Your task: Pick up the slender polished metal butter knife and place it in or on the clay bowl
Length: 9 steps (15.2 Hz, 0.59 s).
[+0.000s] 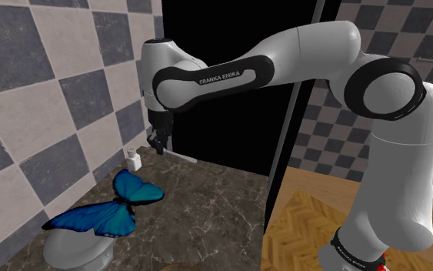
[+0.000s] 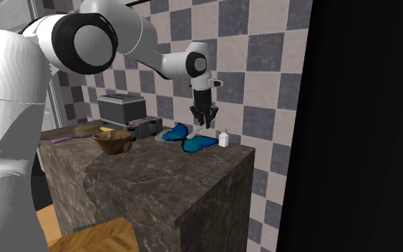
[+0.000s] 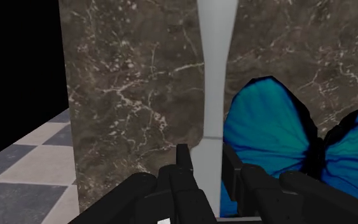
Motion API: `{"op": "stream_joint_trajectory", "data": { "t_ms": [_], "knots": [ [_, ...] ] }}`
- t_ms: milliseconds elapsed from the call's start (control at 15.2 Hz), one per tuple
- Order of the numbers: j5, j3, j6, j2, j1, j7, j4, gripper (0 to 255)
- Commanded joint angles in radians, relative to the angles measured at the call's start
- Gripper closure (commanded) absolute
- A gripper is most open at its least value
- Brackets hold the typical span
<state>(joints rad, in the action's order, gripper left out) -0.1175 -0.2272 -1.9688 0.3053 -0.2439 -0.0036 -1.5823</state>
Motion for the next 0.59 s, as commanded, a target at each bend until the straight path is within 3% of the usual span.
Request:
{"op": "stream_joint_trajectory", "data": {
  "t_ms": [0, 264, 528],
  "knots": [
    [0.002, 0.000, 0.026, -0.002, 0.000, -0.003, 0.024, 255],
    [0.004, -0.001, 0.075, -0.005, -0.001, -0.007, 0.070, 255],
    [0.013, -0.028, 0.042, -0.100, -0.035, 0.060, -0.059, 255]
  ]
}}
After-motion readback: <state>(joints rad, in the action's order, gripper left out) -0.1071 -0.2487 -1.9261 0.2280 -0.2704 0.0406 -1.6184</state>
